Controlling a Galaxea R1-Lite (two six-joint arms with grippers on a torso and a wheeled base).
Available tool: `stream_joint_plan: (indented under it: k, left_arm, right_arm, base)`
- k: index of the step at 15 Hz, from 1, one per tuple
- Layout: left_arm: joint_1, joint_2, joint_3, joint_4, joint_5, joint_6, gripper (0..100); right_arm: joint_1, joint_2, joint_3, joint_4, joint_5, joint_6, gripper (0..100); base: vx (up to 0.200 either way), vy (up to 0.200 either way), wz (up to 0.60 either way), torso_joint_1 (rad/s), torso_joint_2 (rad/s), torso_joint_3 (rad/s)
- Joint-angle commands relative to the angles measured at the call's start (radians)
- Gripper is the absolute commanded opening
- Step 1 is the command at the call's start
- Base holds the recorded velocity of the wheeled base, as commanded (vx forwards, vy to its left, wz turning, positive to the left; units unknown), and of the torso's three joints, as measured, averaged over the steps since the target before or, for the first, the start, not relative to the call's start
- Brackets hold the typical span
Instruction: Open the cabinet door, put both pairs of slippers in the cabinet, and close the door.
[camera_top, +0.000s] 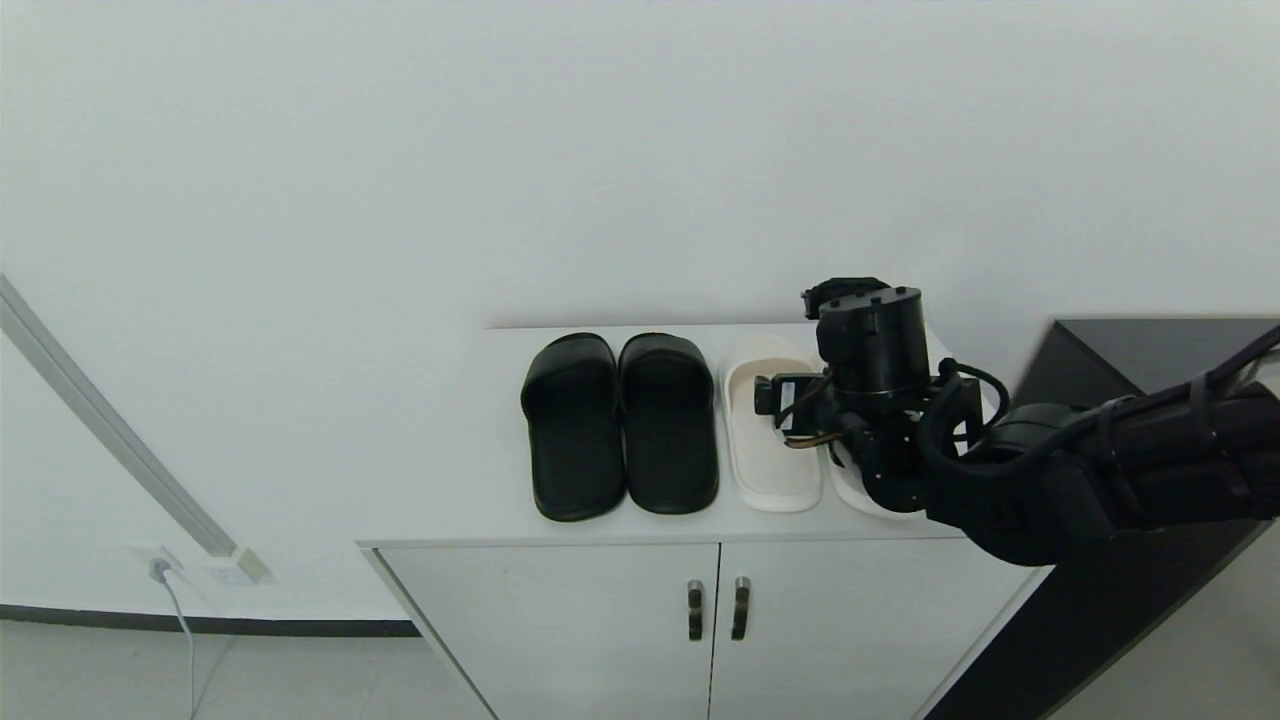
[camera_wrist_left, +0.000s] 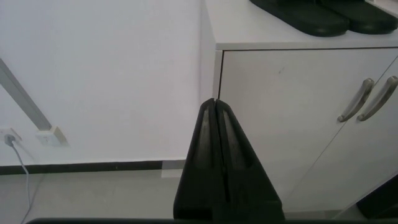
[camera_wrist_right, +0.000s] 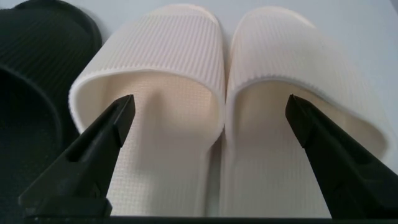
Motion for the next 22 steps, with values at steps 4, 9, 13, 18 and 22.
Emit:
stream_joint_plan:
  k: [4,9,13,18,22]
  left_arm:
    - [0.000,0.001,0.000,0.000,0.000,-0.002,0]
    - [0.000,0.001,0.000,0.000,0.000,-0.002,0]
    - [0.000,0.001,0.000,0.000,0.000,-0.002,0]
    - [0.000,0.001,0.000,0.000,0.000,-0.002,0]
    - [0.000,0.001,0.000,0.000,0.000,-0.001,0]
  right_arm:
    - [-0.023,0.038,-0.046,-0.002,0.000,-0.002,100]
    - [-0.043,0.066,-0.078,-0.003,0.000,-0.012,100]
    - [-0.050,0.069,-0.082,-0.002,0.000,-0.014,0]
    - [-0.053,0.064,-0.082,-0.002,0.000,-0.017,0]
    - [-0.045,0.011,-0.072,-0.002,0.000,-0.028,0]
  base:
    - [0.000,0.000,0.00,0.000,0.00,0.000]
    - [0.000,0.000,0.00,0.000,0.00,0.000]
    - [0.000,0.000,0.00,0.000,0.00,0.000]
    - [0.000,0.000,0.00,0.000,0.00,0.000]
    - [0.000,0.000,0.00,0.000,0.00,0.000]
